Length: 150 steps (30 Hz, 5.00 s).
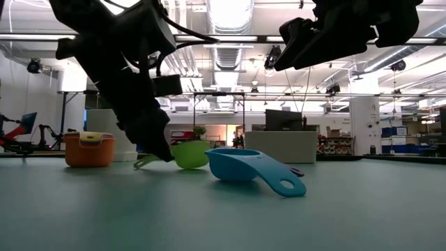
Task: Nest measuring cups in basket
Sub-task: Stack the green measuring cup on top of the yellow measuring cup
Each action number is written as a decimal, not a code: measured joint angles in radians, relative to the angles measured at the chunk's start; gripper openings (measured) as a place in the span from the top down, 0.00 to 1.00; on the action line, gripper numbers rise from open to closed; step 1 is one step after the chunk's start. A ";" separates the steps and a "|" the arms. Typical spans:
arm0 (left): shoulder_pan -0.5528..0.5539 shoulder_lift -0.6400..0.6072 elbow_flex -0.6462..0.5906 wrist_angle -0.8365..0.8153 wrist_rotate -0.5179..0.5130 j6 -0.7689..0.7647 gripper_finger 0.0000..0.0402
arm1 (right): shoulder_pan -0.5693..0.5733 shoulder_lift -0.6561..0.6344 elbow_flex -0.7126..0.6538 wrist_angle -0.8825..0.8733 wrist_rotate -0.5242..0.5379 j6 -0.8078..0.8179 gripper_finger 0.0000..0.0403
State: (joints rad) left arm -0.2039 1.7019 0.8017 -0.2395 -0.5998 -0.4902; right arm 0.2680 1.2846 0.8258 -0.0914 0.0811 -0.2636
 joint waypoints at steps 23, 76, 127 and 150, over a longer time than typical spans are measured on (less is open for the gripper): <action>-0.040 0.003 0.196 -0.271 -0.072 -0.146 1.00 | 0.000 0.000 0.000 -0.002 0.000 0.009 0.53; 0.024 -0.414 0.303 -1.329 0.198 -0.657 1.00 | 0.007 0.000 -0.033 0.083 -0.002 -0.009 0.53; -0.071 -0.067 0.256 -1.332 0.074 -0.636 1.00 | 0.007 0.000 -0.033 0.105 -0.001 -0.016 0.53; -0.071 -0.067 0.249 -1.332 0.084 -0.648 0.86 | 0.007 0.000 -0.037 0.105 -0.001 -0.020 0.53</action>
State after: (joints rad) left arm -0.2745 1.6348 1.0504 -1.5711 -0.5155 -1.1385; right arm 0.2749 1.2846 0.7887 0.0132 0.0799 -0.2840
